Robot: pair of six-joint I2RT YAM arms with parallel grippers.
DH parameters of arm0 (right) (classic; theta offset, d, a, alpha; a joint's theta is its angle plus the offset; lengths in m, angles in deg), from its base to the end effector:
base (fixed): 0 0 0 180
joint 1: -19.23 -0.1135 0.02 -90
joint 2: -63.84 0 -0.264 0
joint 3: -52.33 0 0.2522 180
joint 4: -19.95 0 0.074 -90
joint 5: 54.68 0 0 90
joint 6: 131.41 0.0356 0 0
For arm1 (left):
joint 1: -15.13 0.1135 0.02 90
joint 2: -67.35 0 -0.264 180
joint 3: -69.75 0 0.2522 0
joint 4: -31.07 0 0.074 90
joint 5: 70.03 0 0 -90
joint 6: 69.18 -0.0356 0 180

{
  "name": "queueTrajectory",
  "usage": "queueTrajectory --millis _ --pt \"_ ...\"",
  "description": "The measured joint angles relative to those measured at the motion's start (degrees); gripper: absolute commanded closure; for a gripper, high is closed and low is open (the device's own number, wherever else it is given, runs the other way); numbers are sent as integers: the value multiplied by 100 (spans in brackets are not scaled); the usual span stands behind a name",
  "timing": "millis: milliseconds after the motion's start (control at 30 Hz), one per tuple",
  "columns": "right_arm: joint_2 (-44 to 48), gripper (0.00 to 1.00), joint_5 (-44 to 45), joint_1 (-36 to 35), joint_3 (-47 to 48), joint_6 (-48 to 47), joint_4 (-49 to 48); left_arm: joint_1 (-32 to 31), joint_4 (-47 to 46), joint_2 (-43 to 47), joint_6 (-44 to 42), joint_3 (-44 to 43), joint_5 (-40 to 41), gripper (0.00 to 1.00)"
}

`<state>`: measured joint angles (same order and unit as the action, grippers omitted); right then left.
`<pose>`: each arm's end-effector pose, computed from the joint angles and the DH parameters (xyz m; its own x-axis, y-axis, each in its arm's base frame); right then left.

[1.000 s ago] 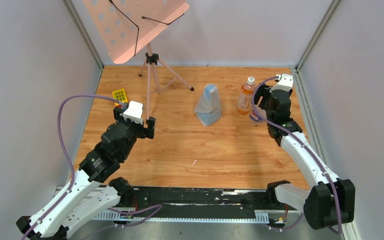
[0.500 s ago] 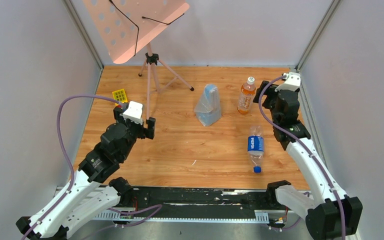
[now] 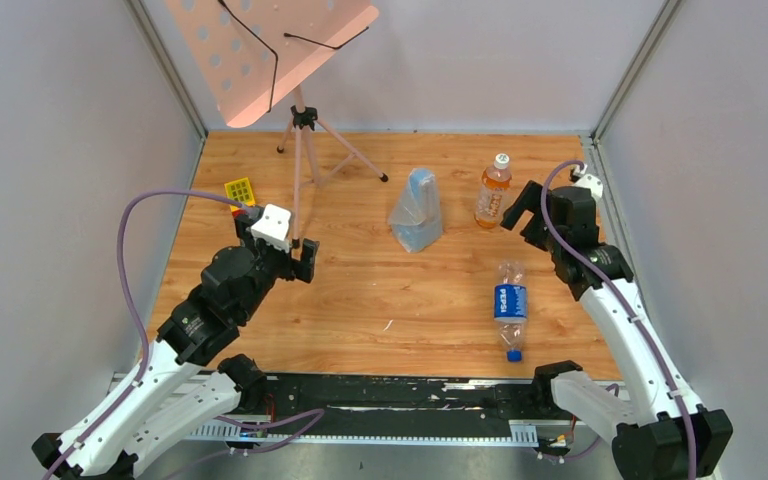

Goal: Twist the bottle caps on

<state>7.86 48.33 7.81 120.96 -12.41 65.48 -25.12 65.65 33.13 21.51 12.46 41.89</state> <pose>0.2071 0.0337 0.3285 -0.4691 0.3871 -0.7938 0.2513 0.9202 0.3003 0.1144 -0.0794 0.3394 -0.1561 0.1175 -0.9807 0.3184 0.9459 0.0627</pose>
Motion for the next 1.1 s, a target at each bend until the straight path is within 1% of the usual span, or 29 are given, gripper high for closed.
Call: queueTrajectory --millis 133,233,433,533,700,800,900,967,1100 --pt "0 1 -321 -2 -225 516 470 4 -92 24 7 35 -317 0" --pt "-177 1 -450 0 -483 907 782 7 -129 39 33 63 -612 0" --pt "-1167 1 -289 0 -739 1646 1325 11 -144 -9 42 63 -1069 0" --pt "-1543 4 -245 0 -844 1818 1390 11 -144 -83 35 63 -1174 0" --pt "-1921 18 -343 -2 -1025 1926 1335 11 -142 -256 42 63 -1392 0" --pt "-1996 30 -573 -2 -1110 1875 1261 11 -142 -361 52 63 -1445 0" --pt "-2000 47 -813 -52 -1145 1733 1139 11 -140 -531 81 61 -1554 0" --pt "-2000 54 -1021 -144 -1147 1620 1027 11 -129 -640 129 52 -1644 0" --pt "-1956 58 -1438 -584 -1147 1364 815 13 -146 -883 332 -17 -1851 0"
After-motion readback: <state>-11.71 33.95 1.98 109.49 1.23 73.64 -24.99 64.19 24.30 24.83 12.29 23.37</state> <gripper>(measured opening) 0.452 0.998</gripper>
